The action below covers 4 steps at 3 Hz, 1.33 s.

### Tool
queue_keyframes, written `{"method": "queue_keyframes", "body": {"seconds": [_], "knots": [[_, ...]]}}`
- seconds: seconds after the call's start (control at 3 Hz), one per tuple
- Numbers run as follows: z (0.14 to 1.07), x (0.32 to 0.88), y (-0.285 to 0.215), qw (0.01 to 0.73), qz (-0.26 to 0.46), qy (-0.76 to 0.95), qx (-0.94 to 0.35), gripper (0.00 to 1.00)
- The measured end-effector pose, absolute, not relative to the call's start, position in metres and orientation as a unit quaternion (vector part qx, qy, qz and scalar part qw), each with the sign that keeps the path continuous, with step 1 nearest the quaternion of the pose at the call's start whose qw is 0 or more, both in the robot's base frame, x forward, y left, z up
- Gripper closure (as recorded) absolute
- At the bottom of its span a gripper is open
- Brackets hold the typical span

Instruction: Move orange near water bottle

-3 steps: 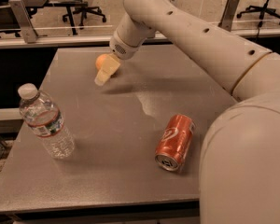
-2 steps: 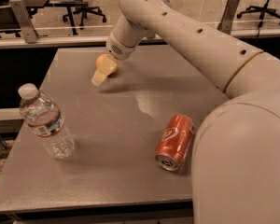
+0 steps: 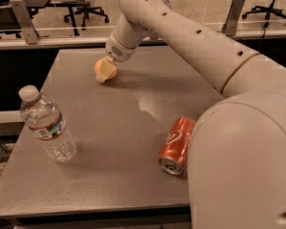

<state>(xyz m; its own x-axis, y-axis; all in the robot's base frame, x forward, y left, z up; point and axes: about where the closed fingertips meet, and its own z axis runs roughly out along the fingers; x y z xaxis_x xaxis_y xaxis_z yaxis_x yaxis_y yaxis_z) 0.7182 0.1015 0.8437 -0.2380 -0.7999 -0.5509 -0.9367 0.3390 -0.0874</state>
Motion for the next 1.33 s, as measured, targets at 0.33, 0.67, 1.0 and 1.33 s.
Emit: {"method": "queue_keyframes", "body": {"seconds": [0.33, 0.67, 1.0, 1.33], "knots": [[0.842, 0.716, 0.101, 0.253, 0.144, 0.771, -0.566, 0.70], [0.850, 0.698, 0.093, 0.253, 0.166, 0.755, -0.582, 0.93], [0.868, 0.663, 0.082, 0.256, 0.189, 0.730, -0.605, 1.00], [0.883, 0.618, 0.074, 0.256, 0.216, 0.703, -0.627, 1.00]]}}
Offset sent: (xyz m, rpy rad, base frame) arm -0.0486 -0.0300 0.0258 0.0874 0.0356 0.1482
